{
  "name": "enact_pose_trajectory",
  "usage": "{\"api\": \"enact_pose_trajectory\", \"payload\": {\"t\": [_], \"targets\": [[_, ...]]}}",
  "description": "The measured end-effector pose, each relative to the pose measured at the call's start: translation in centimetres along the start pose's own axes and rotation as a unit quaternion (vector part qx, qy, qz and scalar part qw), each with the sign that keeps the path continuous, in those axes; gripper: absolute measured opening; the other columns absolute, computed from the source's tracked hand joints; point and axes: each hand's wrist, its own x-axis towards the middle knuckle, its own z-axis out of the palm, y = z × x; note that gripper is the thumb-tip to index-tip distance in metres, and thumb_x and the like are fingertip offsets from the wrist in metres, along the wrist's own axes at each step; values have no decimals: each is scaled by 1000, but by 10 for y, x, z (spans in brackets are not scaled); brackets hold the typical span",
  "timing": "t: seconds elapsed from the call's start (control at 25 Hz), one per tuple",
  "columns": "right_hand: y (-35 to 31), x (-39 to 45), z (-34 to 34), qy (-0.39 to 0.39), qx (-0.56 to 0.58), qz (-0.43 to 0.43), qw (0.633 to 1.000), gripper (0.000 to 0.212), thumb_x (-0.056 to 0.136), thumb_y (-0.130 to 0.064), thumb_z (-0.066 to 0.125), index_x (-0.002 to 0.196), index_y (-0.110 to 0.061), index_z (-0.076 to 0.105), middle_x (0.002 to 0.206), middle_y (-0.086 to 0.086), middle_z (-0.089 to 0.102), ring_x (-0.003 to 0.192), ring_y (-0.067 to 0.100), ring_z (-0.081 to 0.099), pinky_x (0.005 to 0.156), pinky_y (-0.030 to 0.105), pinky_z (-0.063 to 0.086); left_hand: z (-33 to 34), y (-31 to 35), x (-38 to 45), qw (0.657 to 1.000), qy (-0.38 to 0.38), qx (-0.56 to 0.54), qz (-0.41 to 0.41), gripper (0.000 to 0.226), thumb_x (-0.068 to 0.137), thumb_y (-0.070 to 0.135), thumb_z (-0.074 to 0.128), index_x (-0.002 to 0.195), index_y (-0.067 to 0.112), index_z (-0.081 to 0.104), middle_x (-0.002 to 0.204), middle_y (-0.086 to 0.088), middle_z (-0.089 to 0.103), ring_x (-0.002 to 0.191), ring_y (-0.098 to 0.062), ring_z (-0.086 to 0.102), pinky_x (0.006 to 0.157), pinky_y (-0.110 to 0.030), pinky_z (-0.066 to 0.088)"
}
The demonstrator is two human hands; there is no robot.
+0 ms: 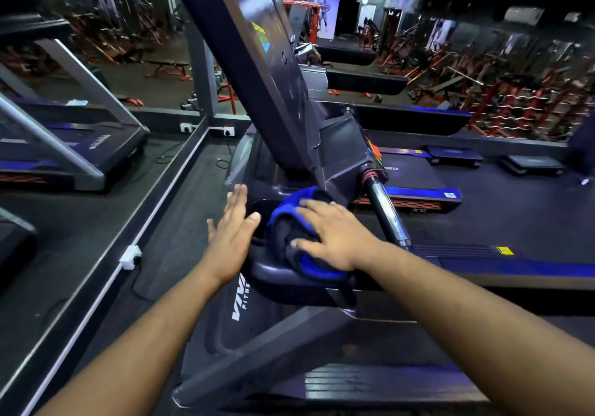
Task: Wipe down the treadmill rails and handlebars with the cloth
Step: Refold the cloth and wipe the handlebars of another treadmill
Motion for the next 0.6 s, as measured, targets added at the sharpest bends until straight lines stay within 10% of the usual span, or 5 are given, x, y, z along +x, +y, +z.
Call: {"api": "enact_pose_trajectory", "payload": {"t": [0.12, 0.32, 0.6], "targets": [[-11, 16, -4, -72, 13, 95, 993, 83, 93, -69, 34, 158, -25, 10, 167, -1, -4, 153, 14, -3, 122, 57, 0, 10, 5, -5, 998, 21, 61, 23, 87, 78, 69, 13, 157, 34, 6, 157, 29, -5, 143, 12, -12, 120, -52, -11], [-39, -25, 8, -43, -53, 115, 991, 101, 79, -78, 11, 156, -13, 18, 165, 8, 14, 153, 19, 7, 123, 49, 5, 10, 1, -6, 992, 18, 120, 31, 89, 77, 70, 7, 157, 32, 4, 162, 21, -6, 145, 6, -13, 119, -54, -10], [-46, 14, -1, -86, -4, 132, 988, 98, 86, -80, 26, 157, -13, 17, 165, 14, 11, 153, 25, 9, 124, 48, 6, 11, 2, -3, 994, 23, 108, 17, 89, 77, 72, 6, 157, 33, 3, 161, 24, -7, 145, 6, -13, 119, -55, -10]]}}
